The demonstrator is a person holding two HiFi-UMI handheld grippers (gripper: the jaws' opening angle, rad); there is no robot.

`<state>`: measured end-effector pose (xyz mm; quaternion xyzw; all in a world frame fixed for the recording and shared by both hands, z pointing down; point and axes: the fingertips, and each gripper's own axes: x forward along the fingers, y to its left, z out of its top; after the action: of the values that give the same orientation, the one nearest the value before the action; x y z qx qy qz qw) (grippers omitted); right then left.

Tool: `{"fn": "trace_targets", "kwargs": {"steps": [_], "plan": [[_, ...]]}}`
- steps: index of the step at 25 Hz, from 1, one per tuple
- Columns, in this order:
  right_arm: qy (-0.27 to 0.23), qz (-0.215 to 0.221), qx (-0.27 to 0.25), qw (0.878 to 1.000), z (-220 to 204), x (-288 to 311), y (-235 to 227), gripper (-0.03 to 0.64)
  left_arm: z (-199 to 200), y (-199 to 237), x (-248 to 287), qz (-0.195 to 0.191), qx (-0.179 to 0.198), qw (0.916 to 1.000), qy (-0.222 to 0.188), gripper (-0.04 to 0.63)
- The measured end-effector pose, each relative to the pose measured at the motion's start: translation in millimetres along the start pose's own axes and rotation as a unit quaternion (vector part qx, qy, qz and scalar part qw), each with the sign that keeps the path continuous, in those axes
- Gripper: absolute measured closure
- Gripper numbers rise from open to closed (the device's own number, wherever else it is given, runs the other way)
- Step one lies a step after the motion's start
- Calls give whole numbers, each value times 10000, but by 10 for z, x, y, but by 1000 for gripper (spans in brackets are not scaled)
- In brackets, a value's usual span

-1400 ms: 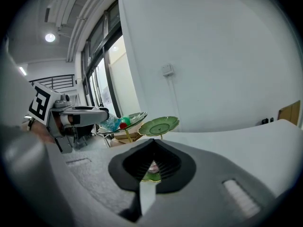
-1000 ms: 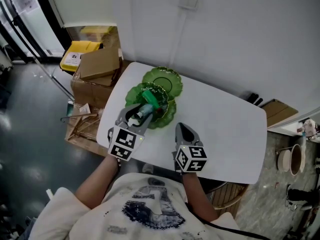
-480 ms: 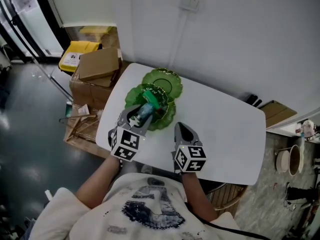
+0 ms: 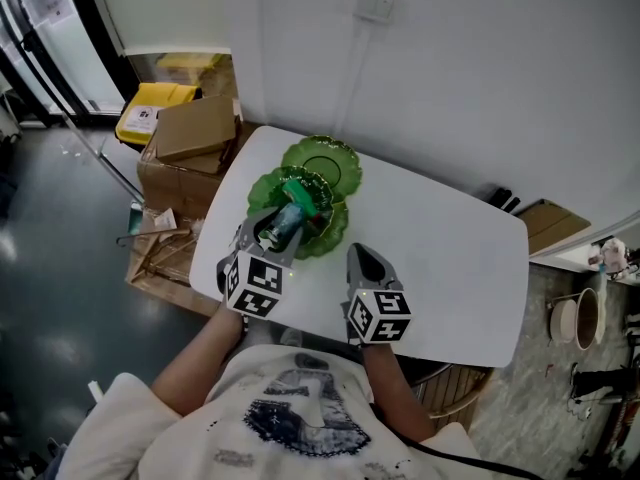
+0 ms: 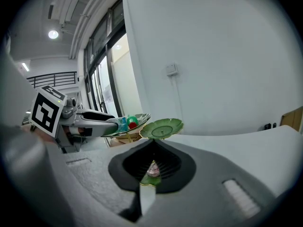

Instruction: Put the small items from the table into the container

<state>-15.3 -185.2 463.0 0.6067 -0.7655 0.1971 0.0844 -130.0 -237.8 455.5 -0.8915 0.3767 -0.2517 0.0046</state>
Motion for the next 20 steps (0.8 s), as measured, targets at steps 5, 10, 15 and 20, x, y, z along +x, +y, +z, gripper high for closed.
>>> {"fn": "trace_targets", "kwargs": {"steps": [5,10,15,20], "plan": [[4,-4,-35,10000,-26,-105,5,617,16,-42,-11,-34,22,10000,-83,414],[-52,-28,-35,10000,-53,-229,-11,617,39,-76,-56,22,51,9998,-168,414],[-107,-46,-23,9999,-96,-411,-32,617,29,-195,-146,-2,-38,9998,-194,416],[-140,-52,16,9999,-164,-643,-62,617,26,-269,-299,259,77,9993,-243,416]]}}
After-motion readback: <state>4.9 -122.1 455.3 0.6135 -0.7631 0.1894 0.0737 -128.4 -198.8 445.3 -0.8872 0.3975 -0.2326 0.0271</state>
